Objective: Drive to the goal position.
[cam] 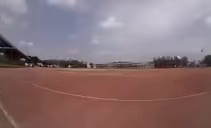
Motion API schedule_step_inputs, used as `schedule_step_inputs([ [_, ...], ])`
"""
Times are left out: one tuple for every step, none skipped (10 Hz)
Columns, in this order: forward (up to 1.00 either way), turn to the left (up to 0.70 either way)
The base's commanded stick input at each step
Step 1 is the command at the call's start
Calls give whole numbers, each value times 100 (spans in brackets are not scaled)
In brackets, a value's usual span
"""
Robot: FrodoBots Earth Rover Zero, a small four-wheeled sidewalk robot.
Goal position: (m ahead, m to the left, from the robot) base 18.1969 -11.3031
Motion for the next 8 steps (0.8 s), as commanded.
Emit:
schedule_step_inputs([
  [70,-35],
  [70,-35],
  [70,-35],
  [70,-35],
  [70,-35],
  [70,-35],
  [70,-35],
  [70,-35],
])
